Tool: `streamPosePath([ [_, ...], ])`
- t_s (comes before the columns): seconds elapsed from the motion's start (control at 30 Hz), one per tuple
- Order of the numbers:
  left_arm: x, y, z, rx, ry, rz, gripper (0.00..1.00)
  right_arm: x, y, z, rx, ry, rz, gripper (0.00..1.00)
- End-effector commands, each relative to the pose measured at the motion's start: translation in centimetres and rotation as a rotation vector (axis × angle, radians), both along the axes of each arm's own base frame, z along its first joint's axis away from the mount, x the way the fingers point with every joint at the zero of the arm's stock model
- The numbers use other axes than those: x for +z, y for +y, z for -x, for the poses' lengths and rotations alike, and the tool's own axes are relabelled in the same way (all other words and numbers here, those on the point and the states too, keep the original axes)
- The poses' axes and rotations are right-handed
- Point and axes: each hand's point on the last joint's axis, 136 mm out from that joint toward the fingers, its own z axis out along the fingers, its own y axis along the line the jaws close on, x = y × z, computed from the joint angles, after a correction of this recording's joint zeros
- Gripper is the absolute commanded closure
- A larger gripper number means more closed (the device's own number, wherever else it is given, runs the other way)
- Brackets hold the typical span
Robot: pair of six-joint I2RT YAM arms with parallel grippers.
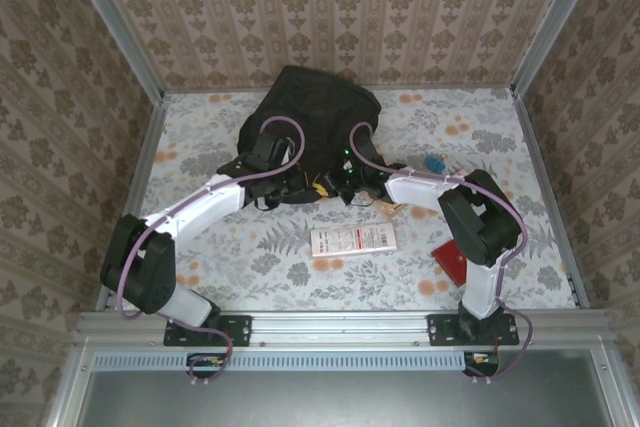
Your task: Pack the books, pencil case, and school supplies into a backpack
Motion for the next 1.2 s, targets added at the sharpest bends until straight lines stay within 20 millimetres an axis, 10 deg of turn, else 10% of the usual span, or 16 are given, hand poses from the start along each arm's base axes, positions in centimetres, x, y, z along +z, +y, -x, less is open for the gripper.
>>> streamPosePath([
  [0.0, 1.1, 1.4, -1.1, 0.03, -0.03, -0.041, 1.0, -1.8, -1.0, 0.4, 0.039, 0.024, 0.094, 1.0],
  [0.53, 0.7, 7.5, -2.4, 0.15, 0.021, -0.083, 1.0, -3.4, -4.0, 1.7, 0.166, 0.016, 0.25, 1.0],
  [1.17, 0.7, 9.9, -0.3, 0.198, 0.027, -0.056, 1.0, -2.1, -9.3, -2.3, 0.217, -0.045, 0.362, 1.0],
])
